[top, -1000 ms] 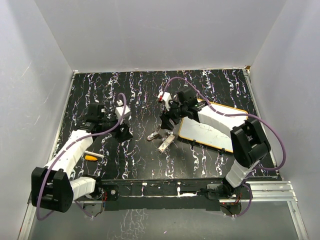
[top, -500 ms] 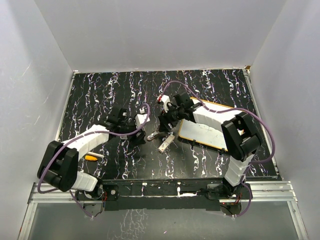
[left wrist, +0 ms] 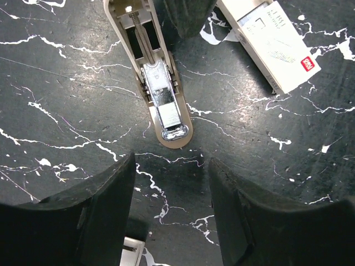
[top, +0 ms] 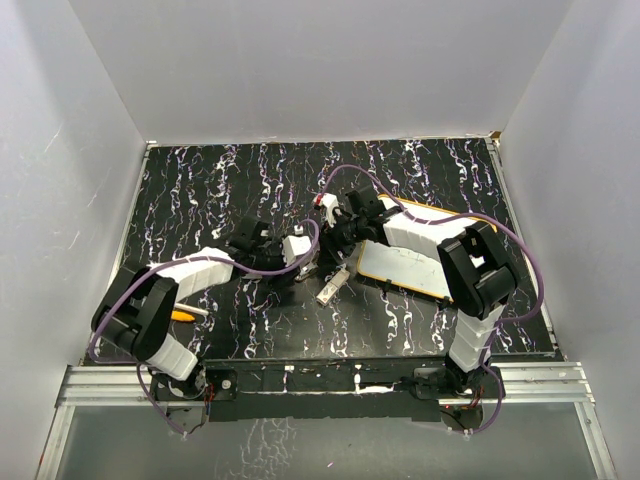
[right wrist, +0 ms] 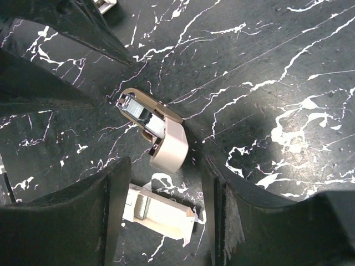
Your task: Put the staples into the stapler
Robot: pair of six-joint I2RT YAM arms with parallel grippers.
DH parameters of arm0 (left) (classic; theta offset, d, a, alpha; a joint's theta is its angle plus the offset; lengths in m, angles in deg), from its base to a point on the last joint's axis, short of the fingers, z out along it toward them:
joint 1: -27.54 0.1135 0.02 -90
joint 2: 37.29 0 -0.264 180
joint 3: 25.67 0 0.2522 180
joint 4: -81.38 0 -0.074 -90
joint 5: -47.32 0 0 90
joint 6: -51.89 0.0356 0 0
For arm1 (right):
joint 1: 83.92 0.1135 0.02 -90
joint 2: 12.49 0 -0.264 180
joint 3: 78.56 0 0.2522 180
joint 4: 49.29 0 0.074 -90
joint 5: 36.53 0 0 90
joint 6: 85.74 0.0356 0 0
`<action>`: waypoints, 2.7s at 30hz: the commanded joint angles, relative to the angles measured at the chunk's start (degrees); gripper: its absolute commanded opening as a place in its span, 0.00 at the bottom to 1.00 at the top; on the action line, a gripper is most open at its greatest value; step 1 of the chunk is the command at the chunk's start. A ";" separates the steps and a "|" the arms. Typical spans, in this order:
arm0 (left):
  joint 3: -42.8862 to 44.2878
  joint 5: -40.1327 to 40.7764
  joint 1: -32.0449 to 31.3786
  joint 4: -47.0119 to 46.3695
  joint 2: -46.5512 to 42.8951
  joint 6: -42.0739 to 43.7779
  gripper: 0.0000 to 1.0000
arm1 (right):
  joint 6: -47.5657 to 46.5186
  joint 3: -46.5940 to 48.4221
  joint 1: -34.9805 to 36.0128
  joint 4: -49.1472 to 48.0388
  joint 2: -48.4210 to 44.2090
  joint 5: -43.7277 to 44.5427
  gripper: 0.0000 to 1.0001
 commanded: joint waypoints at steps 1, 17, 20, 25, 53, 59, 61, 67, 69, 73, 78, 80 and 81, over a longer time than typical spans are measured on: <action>-0.19 -0.31 -0.55 -1.90 0.39 0.96 0.52 | 0.26 1.92 0.09 -2.99 -0.32 -2.93 0.54; -0.74 1.79 -2.40 -7.12 3.85 -3.37 0.43 | -0.22 2.65 0.06 -2.81 0.09 -3.07 0.43; -1.02 2.24 -2.49 -7.35 4.38 -3.45 0.41 | -0.58 2.10 0.12 -3.24 -0.26 -2.82 0.41; -1.18 3.19 -2.71 -7.56 4.57 -3.46 0.37 | -0.64 1.61 0.26 -3.87 -0.59 -3.20 0.38; -1.51 5.81 -3.32 -8.18 5.36 -2.96 0.33 | 0.90 3.39 3.49 -4.32 2.27 -7.73 0.34; -1.67 5.93 -3.39 -8.43 5.21 -2.94 0.32 | 1.29 4.10 4.15 -4.29 3.52 -8.56 0.34; -1.74 5.95 -3.33 -8.53 5.06 -2.94 0.32 | 1.38 4.35 4.29 -4.28 3.78 -8.69 0.34; -2.09 5.76 -3.40 -8.70 4.65 -3.02 0.31 | 1.15 4.73 4.43 -4.08 3.75 -8.44 0.35; -1.91 5.45 -3.40 -8.16 4.55 -3.07 0.32 | 0.15 4.86 4.36 -3.32 2.99 -8.02 0.36; -1.03 4.91 -3.37 -4.78 3.42 -2.69 0.44 | -2.81 4.47 3.88 -2.12 -0.11 -6.40 0.39; -0.66 3.38 -3.33 -2.32 -0.32 -2.76 0.56 | -3.77 3.69 1.34 -1.49 -3.03 -6.71 0.40; 0.24 2.82 -3.33 -0.28 -1.44 -2.96 0.59 | -4.07 3.60 0.37 -1.17 -4.11 -7.24 0.40; 0.82 2.80 -3.35 0.97 -1.99 -3.02 0.61 | -4.27 3.54 -0.14 -1.15 -4.59 -7.38 0.41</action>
